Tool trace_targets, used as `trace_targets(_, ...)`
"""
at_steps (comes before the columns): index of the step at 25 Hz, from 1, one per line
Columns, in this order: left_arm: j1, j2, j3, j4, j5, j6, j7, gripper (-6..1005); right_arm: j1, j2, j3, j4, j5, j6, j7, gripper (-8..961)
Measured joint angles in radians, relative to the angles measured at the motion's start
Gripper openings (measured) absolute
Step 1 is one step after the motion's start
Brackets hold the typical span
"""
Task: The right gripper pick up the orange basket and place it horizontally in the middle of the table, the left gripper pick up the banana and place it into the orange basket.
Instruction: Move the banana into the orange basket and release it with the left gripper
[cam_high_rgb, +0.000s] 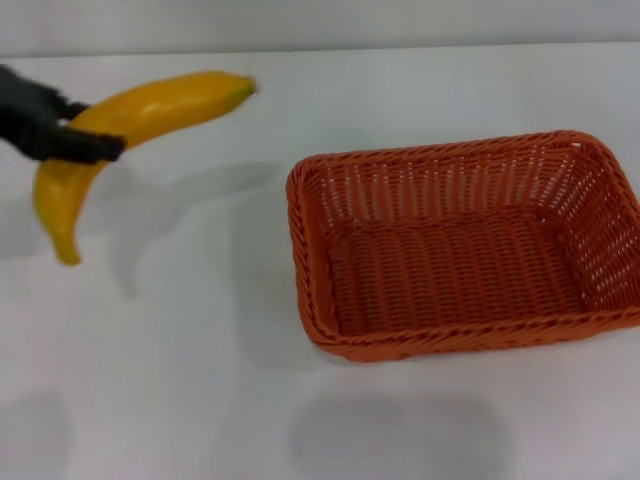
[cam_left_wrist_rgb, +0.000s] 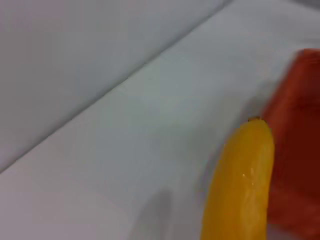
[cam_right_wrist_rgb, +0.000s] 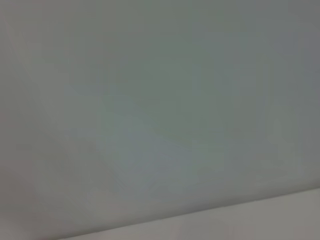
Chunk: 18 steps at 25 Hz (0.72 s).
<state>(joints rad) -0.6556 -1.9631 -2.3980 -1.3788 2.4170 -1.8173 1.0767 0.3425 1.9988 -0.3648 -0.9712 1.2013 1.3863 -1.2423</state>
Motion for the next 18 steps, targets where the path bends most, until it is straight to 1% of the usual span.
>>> trace_targets(2,-0.068,0.007,0.020,0.017,-0.025,-0.062,-0.016,517,0.007,0.000,0.001,0.001,0.000,-0.002,-0.012,787)
trace_targets(4,-0.132,0.003,0.054,0.041,-0.034,-0.090,-0.036,519,0.016,0.001,-0.001,0.001,0.001,-0.004,-0.024,787)
trace_targets(8,-0.272,-0.023,0.130,0.123,-0.036,-0.091,-0.085,523,0.023,0.001,0.004,0.002,0.001,-0.006,-0.044,787)
trace_targets(9,-0.297,-0.029,0.140,0.141,-0.036,-0.087,-0.092,524,0.026,0.002,0.004,0.002,0.002,-0.006,-0.048,787)
trace_targets(10,-0.331,-0.041,0.152,0.170,-0.033,-0.074,-0.102,525,0.028,0.002,0.003,0.002,0.002,-0.006,-0.051,787)
trace_targets(11,-0.351,-0.048,0.159,0.187,-0.032,-0.063,-0.108,526,0.028,0.002,0.003,0.002,0.002,-0.006,-0.051,787)
trace_targets(12,-0.373,-0.063,0.179,0.212,-0.025,-0.034,-0.121,527,0.033,0.003,-0.001,0.004,0.003,-0.004,-0.054,787)
trace_targets(13,-0.386,-0.071,0.201,0.227,-0.020,-0.004,-0.129,528,0.034,0.003,-0.001,0.004,0.003,-0.003,-0.054,787)
trace_targets(15,-0.406,-0.094,0.286,0.259,-0.009,0.077,-0.149,530,0.036,0.003,-0.004,0.005,0.009,0.000,-0.054,787)
trace_targets(17,-0.414,-0.106,0.375,0.282,-0.006,0.155,-0.167,532,0.036,0.004,-0.008,0.007,0.016,0.004,-0.054,787)
trace_targets(18,-0.416,-0.109,0.414,0.296,-0.010,0.185,-0.174,533,0.038,0.004,-0.008,0.009,0.018,0.006,-0.054,787)
